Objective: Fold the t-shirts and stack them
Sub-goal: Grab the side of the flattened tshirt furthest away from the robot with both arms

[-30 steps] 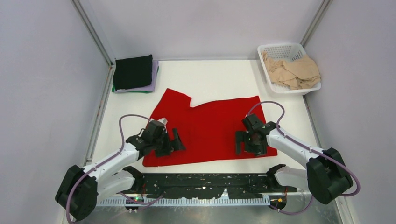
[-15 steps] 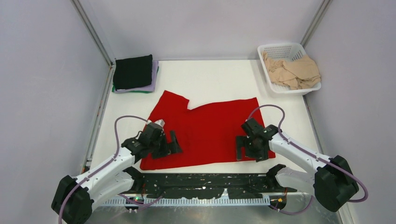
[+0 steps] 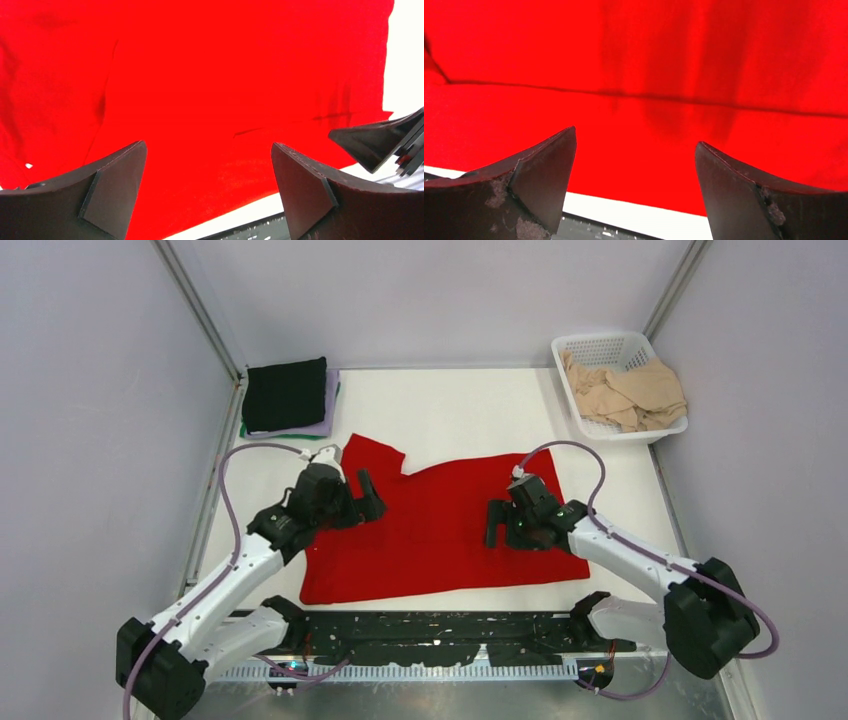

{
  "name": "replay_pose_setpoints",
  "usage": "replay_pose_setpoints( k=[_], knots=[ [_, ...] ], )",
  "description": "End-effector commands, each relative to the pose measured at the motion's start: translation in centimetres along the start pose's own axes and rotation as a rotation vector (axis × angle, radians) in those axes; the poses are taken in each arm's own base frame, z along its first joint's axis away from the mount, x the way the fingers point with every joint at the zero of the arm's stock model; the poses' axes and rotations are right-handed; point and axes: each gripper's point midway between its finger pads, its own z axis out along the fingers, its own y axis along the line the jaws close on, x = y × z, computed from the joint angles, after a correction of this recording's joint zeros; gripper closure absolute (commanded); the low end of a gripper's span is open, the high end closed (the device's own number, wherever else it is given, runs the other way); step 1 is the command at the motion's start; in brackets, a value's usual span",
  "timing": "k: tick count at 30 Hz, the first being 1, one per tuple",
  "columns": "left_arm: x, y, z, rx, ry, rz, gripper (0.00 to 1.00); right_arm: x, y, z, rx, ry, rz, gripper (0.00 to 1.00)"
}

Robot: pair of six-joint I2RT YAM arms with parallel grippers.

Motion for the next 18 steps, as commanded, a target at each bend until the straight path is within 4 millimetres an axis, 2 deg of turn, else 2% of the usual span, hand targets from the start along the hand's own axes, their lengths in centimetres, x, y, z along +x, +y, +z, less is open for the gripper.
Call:
replay_pose_setpoints(
  k=[1, 4, 5, 6, 11, 13, 18],
  knots=[
    [-4.7, 0.1, 0.8, -0.026, -0.108, -0.002, 0.0, -0.5, 0.6, 2.4, -0.015, -0.02, 0.019, 0.05],
    [-6.9, 0.7, 1.8, -0.041, -0.129, -0.029, 0.0, 1.6, -0.7, 2.8, 0.019, 0.033, 0.028, 0.05],
    [-7.7, 0.7, 2.1, -0.042, -0.141, -0.034, 0.0, 2.1, -0.6, 2.7, 0.003, 0.047, 0.032, 0.05],
    [-8.4, 0.9, 2.6, -0.048, -0.141, -0.033, 0.0, 3.3, -0.9, 2.7, -0.003, 0.086, 0.033, 0.05],
    [-11.5, 1.7, 5.0, -0.112, -0.107, -0.02, 0.0, 6.8, -2.2, 1.6, 0.01, 0.196, 0.046, 0.05],
    [-12.6, 2.1, 6.4, -0.138, -0.091, -0.023, 0.01, 7.3, -2.4, 1.3, 0.01, 0.205, 0.041, 0.04],
    [-14.9, 3.0, 10.3, -0.206, -0.04, -0.001, 0.0, 5.9, -1.8, 0.6, -0.01, 0.158, 0.006, 0.05]
  ],
)
